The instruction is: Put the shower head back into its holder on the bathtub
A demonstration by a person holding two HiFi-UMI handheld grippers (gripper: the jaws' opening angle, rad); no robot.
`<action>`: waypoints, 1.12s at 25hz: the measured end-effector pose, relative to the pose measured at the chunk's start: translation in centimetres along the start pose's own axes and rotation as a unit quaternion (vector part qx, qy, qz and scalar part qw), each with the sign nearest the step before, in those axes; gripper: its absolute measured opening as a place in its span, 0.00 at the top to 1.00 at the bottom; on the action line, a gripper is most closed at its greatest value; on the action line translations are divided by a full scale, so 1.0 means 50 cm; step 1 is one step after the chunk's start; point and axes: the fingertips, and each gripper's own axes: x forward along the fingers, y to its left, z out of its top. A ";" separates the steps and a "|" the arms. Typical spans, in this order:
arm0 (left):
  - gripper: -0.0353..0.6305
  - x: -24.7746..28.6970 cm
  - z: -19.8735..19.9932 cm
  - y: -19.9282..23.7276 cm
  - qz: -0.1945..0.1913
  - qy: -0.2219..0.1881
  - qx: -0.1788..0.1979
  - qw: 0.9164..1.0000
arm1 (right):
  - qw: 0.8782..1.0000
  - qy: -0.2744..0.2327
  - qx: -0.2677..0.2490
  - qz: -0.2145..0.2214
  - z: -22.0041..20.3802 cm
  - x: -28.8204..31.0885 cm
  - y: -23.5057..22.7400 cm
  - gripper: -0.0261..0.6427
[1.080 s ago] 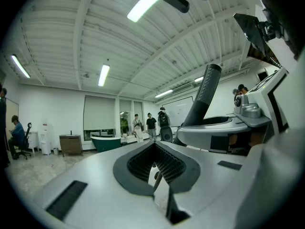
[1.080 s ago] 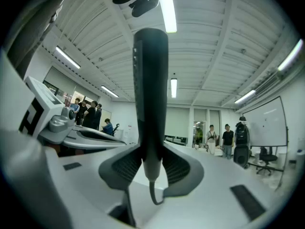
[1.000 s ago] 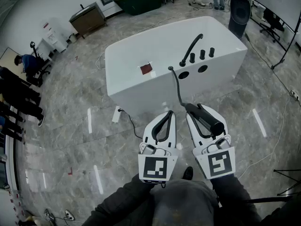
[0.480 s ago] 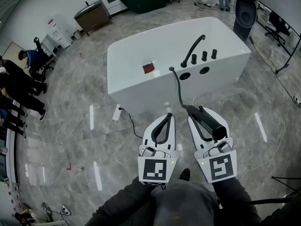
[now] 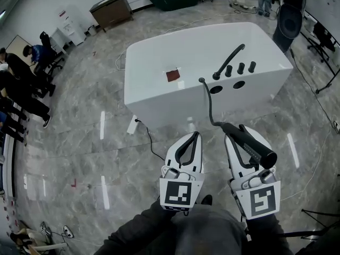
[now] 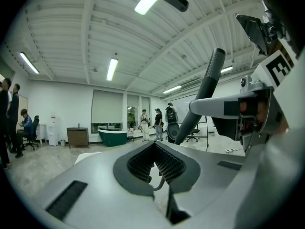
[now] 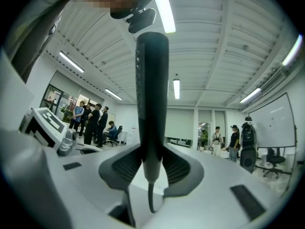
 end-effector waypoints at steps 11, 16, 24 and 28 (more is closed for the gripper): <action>0.94 0.146 -0.023 0.113 -0.009 0.005 -0.017 1.000 | 0.999 0.037 0.000 0.006 -0.043 0.153 -0.041 0.75; 0.94 0.202 -0.011 0.154 -0.021 -0.004 -0.019 1.000 | 0.999 0.048 -0.002 -0.008 -0.049 0.222 -0.066 0.75; 0.94 0.266 -0.011 0.215 -0.035 -0.009 -0.035 0.999 | 0.998 0.053 -0.014 -0.027 -0.034 0.303 -0.089 0.75; 0.94 0.286 -0.009 0.224 -0.041 -0.011 -0.043 0.998 | 0.998 0.051 -0.018 -0.026 -0.018 0.324 -0.096 0.75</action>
